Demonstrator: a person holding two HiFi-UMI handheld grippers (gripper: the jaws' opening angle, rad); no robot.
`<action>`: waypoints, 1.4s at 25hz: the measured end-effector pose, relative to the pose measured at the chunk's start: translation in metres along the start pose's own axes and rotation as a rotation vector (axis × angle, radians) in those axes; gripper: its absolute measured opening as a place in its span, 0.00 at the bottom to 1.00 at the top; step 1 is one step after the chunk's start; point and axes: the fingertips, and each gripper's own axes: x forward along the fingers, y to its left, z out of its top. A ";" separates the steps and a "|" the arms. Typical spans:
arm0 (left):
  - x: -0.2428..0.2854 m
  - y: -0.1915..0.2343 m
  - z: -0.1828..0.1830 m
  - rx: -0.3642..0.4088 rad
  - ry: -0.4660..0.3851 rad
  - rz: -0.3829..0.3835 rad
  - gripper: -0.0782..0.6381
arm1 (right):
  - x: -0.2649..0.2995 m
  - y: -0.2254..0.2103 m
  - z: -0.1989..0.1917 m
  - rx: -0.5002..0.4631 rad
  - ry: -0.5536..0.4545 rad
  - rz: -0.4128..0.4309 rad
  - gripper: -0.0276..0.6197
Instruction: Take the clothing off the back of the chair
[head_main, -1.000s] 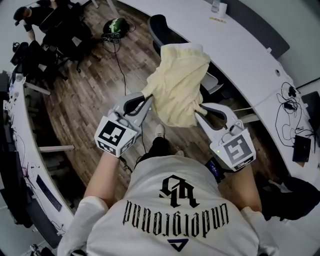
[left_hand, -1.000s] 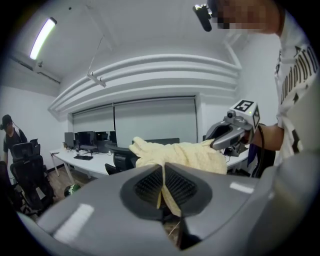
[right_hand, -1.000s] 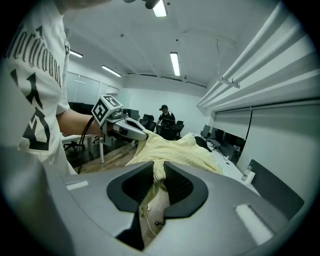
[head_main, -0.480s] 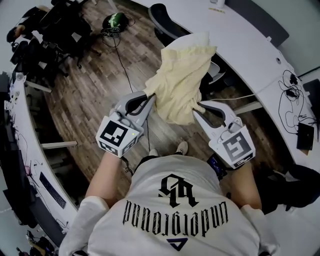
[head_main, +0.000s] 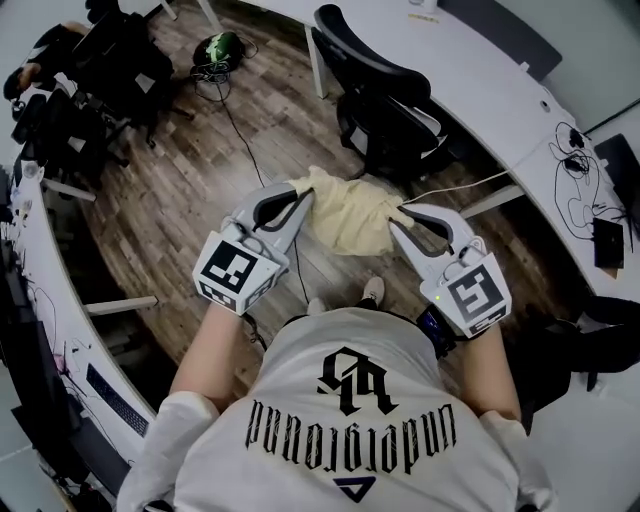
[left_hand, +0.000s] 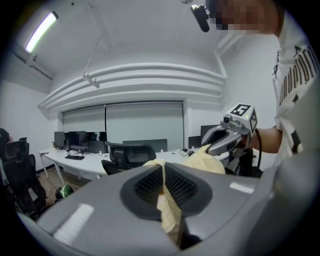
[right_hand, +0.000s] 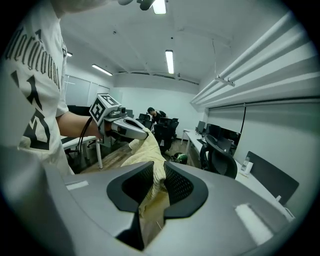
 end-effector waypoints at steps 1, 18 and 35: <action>-0.005 -0.001 0.000 0.004 -0.002 -0.012 0.19 | 0.000 0.006 0.001 0.006 0.003 -0.010 0.15; -0.074 -0.044 -0.026 0.021 -0.007 -0.191 0.19 | -0.023 0.100 -0.004 0.071 0.057 -0.146 0.15; -0.072 -0.170 -0.016 0.012 0.002 -0.156 0.19 | -0.138 0.126 -0.052 0.058 0.019 -0.090 0.15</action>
